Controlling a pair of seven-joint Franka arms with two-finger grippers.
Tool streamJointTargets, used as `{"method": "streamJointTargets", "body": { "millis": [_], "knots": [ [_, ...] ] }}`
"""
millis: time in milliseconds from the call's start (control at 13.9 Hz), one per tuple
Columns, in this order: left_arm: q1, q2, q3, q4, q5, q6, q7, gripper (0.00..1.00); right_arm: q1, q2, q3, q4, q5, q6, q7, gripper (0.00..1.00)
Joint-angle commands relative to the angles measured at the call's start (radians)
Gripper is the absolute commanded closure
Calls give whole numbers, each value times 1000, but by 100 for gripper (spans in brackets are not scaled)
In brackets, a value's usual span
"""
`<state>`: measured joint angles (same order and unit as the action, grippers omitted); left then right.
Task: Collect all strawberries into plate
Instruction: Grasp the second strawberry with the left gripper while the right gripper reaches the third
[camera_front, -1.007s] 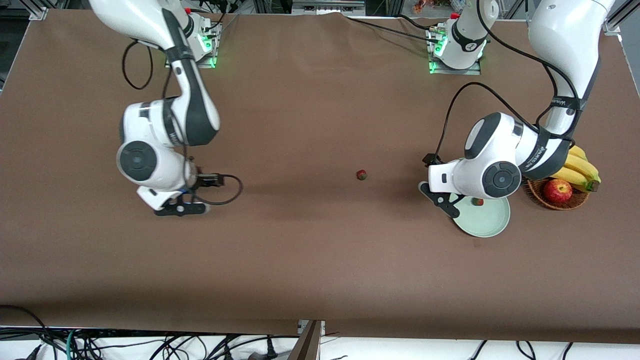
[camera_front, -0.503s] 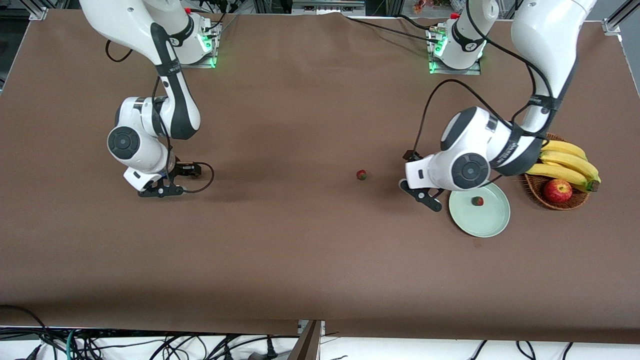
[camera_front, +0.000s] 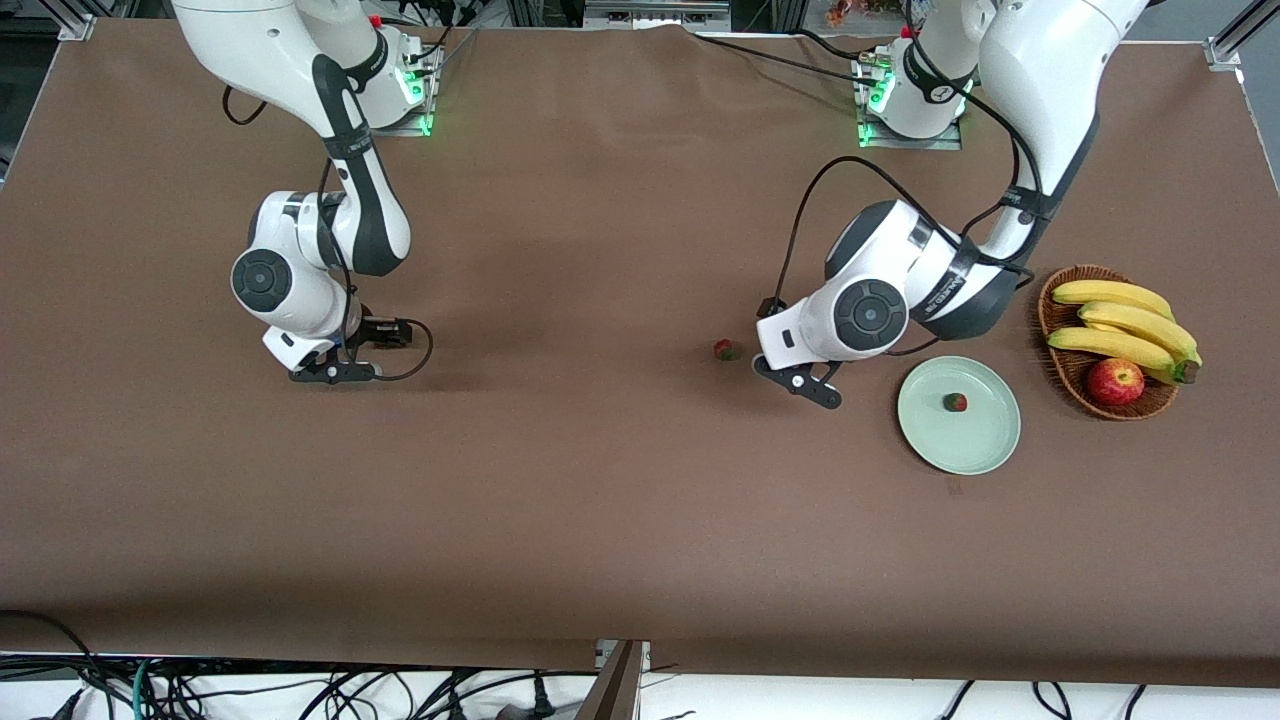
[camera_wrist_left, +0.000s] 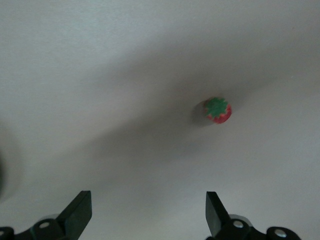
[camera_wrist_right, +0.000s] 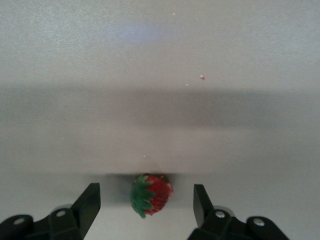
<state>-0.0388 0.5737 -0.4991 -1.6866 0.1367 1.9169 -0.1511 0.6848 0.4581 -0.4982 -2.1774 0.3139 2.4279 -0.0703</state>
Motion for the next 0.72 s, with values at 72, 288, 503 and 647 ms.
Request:
{"method": "streamJointTargets", "body": {
  "millis": [72,288,503,647],
  "knots": [
    [-59,20,5,-53,3,152,-102,0,6,2,4,-22,33,40,-20,17],
    [-78,49,7,-85,6,252,-111,0,6,5,6,-22,33,42,-20,26],
    [-104,93,13,-93,6,375,-147,0,6,5,7,-22,33,42,-20,31],
    [-105,107,16,-93,23,405,-145,0,6,8,7,-22,34,42,-20,33]
  ]
}}
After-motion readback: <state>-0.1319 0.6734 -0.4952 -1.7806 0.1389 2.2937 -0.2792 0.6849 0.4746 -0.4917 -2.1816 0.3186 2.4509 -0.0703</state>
